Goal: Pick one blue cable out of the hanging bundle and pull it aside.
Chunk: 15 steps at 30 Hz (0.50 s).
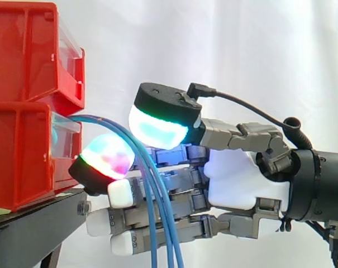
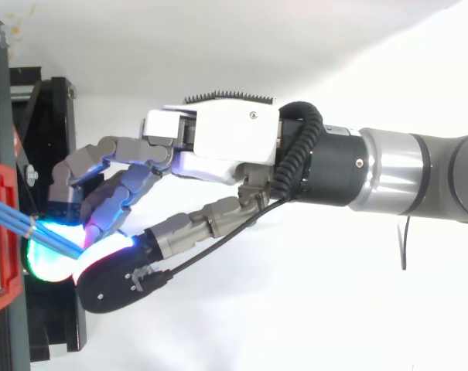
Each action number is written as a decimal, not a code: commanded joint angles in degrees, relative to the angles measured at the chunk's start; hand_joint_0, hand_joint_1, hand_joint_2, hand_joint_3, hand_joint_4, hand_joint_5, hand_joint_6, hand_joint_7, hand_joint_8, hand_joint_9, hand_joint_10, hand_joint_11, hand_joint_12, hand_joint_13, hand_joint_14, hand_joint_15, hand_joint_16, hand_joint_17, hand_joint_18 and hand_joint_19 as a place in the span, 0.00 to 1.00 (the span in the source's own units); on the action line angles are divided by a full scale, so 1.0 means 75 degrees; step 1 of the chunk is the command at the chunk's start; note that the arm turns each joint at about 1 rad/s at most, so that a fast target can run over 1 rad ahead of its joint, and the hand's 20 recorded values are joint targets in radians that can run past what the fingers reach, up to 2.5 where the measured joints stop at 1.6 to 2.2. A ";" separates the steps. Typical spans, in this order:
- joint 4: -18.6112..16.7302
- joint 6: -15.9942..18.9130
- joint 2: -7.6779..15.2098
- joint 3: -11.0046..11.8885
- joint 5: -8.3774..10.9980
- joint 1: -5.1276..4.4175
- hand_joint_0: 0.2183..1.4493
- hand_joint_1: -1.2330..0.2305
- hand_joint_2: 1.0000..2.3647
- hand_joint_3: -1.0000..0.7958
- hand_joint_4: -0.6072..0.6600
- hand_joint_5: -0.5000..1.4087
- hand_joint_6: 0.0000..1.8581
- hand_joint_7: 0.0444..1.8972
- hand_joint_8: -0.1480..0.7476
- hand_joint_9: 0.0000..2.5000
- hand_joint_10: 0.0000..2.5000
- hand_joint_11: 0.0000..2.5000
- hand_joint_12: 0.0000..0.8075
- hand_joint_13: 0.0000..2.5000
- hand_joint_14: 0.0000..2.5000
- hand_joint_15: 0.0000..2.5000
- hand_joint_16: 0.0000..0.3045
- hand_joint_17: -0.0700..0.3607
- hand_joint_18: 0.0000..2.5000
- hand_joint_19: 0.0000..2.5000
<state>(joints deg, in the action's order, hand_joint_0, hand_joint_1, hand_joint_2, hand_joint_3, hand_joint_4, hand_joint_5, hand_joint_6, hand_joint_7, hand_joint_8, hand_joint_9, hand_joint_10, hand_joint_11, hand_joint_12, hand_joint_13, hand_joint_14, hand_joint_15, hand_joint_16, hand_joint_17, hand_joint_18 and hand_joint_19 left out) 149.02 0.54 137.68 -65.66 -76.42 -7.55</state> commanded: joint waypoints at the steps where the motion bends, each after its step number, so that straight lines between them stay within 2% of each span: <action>1: 0.0275 0.0092 -0.0124 0.0001 -0.0005 -0.0002 0.32 0.30 0.02 0.47 0.58 0.17 0.44 0.44 0.55 0.35 0.00 0.14 0.44 0.27 0.00 0.12 0.15 0.39 0.21 0.16; 6: 0.0615 0.0092 -0.0252 0.0001 -0.0005 -0.0002 0.35 0.28 0.02 0.48 0.55 0.16 0.46 0.40 0.55 0.34 0.01 0.16 0.44 0.27 0.00 0.12 0.15 0.39 0.22 0.16; 9: 0.0826 0.0139 -0.0323 0.0001 -0.0005 -0.0002 0.36 0.27 0.02 0.46 0.56 0.16 0.46 0.38 0.54 0.34 0.01 0.16 0.44 0.27 0.00 0.12 0.15 0.39 0.22 0.16; 13: 0.1096 0.0209 -0.0428 0.0013 -0.0005 -0.0002 0.37 0.25 0.01 0.39 0.59 0.16 0.46 0.40 0.53 0.33 0.01 0.17 0.44 0.27 0.00 0.13 0.14 0.39 0.23 0.16; 15: 0.1189 0.0209 -0.0475 0.0001 -0.0005 0.0010 0.38 0.24 0.00 0.31 0.59 0.16 0.47 0.40 0.53 0.34 0.01 0.17 0.44 0.28 0.01 0.13 0.14 0.39 0.23 0.16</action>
<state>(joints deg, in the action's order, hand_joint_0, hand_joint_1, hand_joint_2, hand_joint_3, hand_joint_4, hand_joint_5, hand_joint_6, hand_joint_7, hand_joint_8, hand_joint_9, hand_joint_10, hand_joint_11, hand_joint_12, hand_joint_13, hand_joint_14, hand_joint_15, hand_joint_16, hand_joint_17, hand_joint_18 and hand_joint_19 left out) 156.66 1.99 134.69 -65.62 -76.46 -7.54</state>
